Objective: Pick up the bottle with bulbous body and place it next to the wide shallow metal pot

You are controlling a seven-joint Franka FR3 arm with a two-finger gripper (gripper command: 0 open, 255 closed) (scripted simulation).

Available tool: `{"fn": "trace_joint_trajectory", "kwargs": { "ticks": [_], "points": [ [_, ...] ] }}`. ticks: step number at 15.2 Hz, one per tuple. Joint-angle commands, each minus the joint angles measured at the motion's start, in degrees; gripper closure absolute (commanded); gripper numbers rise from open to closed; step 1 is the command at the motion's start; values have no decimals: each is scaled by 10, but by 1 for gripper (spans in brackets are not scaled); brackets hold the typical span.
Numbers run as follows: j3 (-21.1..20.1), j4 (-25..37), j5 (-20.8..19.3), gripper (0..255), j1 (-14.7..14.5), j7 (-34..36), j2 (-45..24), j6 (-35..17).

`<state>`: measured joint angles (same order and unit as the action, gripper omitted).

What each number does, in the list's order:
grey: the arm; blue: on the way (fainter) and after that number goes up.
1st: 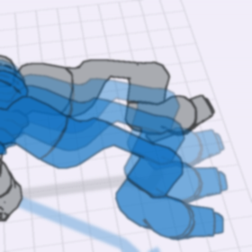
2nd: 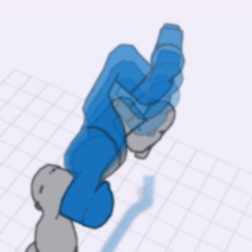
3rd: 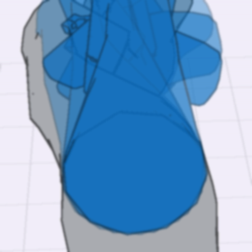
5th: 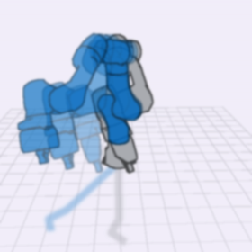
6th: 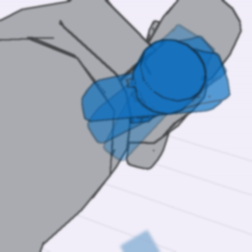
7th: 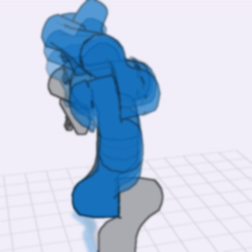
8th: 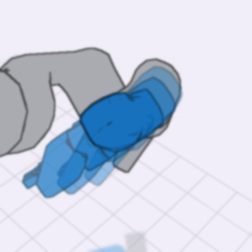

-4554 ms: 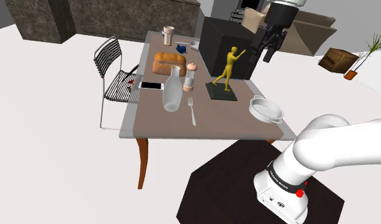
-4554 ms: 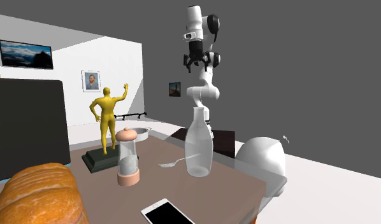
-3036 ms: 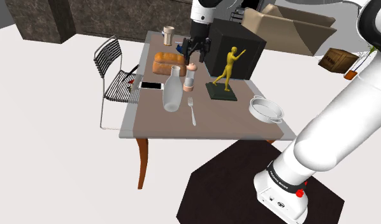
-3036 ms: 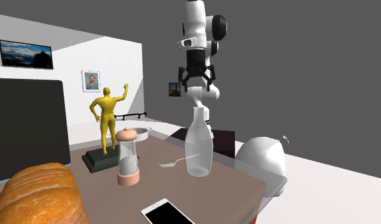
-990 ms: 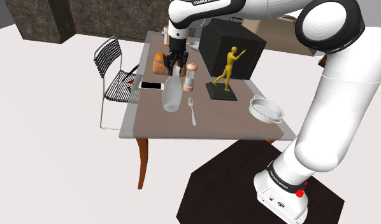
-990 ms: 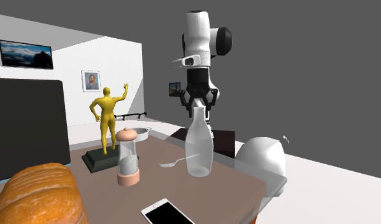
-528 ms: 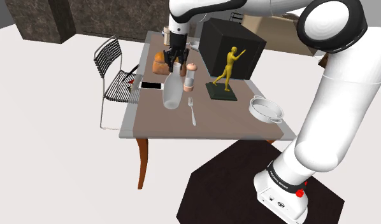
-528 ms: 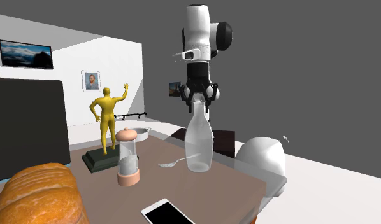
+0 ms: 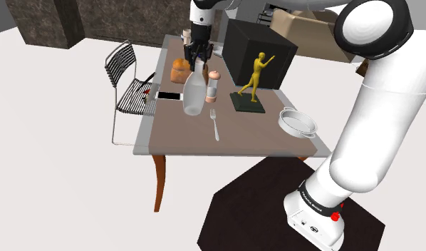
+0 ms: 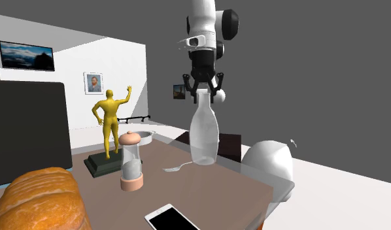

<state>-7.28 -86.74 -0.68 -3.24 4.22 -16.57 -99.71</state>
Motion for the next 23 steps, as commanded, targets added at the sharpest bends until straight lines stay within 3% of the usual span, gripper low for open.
{"fn": "trace_joint_trajectory", "kwargs": {
  "ticks": [1,10,23],
  "points": [
    [0,19,0,255,-1,1,-1,17],
    [-1,91,-1,255,-3,2,-7,83],
    [62,-20,9,255,100,-161,74,55]
  ]
}}
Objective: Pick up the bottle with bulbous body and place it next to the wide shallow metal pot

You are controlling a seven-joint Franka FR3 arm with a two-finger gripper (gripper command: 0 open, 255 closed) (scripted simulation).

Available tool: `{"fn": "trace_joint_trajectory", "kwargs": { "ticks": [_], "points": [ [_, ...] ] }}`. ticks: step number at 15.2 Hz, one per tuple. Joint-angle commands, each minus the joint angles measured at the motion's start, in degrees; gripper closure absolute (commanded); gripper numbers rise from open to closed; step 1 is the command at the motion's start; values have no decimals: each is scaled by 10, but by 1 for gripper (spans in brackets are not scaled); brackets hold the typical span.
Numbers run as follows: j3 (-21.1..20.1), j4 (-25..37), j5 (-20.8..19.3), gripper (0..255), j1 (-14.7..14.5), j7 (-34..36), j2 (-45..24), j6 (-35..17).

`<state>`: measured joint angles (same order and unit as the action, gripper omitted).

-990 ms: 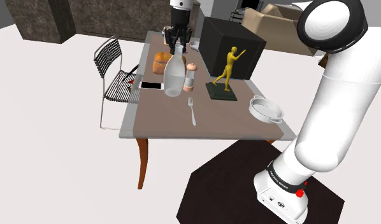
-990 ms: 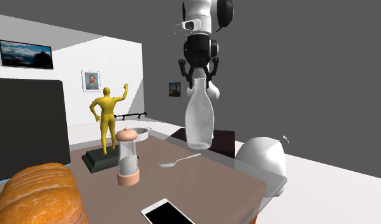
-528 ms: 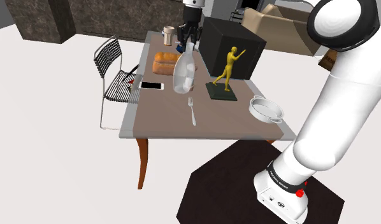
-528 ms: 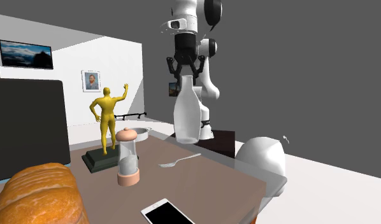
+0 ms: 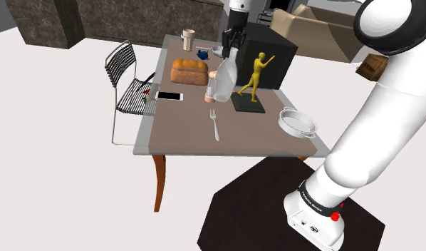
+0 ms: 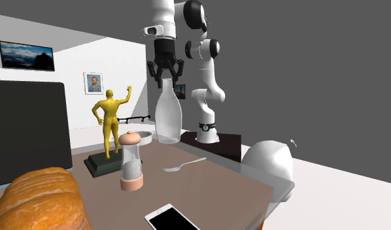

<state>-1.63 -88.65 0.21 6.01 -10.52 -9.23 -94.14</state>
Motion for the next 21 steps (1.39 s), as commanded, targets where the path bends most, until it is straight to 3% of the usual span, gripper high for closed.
{"fn": "trace_joint_trajectory", "kwargs": {
  "ticks": [1,11,21],
  "points": [
    [11,-4,0,255,15,-27,3,-1],
    [65,10,1,255,90,-156,-7,3],
    [114,105,13,255,171,-283,-77,28]
  ]
}}
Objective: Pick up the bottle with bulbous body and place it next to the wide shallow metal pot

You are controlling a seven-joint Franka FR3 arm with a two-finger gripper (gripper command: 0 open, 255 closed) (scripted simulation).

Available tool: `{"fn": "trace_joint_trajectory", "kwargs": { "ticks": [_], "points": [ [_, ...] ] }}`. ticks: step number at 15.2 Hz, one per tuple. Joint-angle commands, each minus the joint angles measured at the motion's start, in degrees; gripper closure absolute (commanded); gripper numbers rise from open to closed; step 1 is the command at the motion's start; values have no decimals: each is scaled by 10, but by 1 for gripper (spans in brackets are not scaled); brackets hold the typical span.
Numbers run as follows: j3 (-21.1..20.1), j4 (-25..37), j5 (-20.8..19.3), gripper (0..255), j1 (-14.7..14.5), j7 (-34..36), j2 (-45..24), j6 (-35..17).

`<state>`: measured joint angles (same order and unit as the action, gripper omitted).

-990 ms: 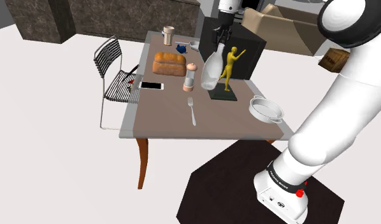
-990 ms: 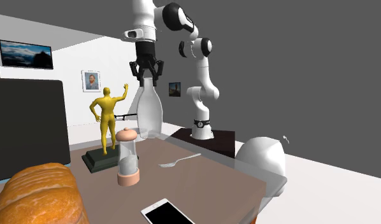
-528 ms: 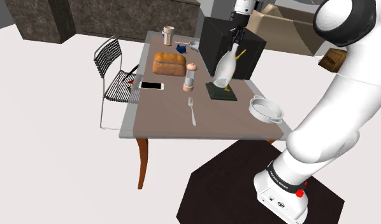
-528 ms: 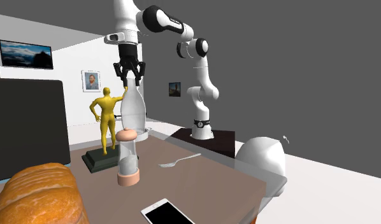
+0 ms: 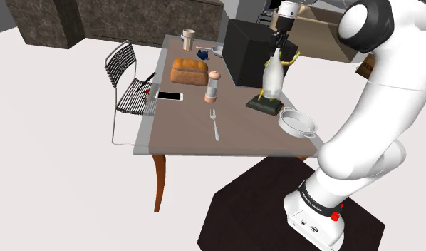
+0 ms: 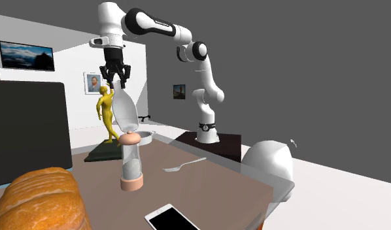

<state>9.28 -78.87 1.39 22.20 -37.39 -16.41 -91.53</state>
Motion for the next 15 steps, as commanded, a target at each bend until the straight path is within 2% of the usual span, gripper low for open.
{"fn": "trace_joint_trajectory", "kwargs": {
  "ticks": [1,8,11,13,15],
  "points": [
    [9,22,3,255,18,-26,-16,6],
    [31,171,25,255,89,-108,-116,55],
    [34,280,38,255,128,-139,-184,96],
    [33,393,49,255,159,-154,-250,141],
    [34,336,45,255,152,-155,-227,108]
  ]
}}
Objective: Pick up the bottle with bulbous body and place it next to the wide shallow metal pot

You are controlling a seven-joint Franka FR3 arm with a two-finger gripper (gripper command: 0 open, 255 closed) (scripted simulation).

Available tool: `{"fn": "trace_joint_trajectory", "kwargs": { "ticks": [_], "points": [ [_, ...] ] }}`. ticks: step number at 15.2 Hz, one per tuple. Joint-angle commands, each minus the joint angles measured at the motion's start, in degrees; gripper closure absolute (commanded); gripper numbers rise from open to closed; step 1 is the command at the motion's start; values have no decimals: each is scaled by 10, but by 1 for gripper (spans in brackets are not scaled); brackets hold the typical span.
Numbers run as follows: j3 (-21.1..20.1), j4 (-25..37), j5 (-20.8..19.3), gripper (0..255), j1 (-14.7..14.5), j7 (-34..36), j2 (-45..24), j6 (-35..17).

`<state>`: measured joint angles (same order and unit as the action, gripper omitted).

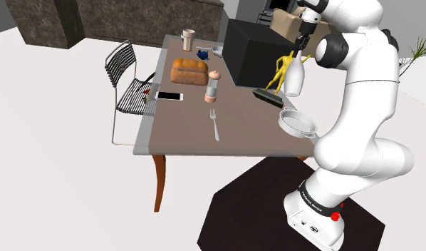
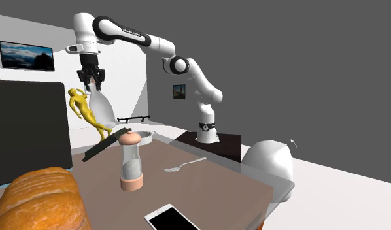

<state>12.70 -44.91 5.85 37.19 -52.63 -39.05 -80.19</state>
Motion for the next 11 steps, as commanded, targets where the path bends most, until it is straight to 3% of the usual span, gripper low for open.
{"fn": "trace_joint_trajectory", "kwargs": {
  "ticks": [1,11],
  "points": [
    [1,-25,-1,255,-1,-3,7,-19],
    [3,-170,-7,255,-17,-4,46,-123]
  ]
}}
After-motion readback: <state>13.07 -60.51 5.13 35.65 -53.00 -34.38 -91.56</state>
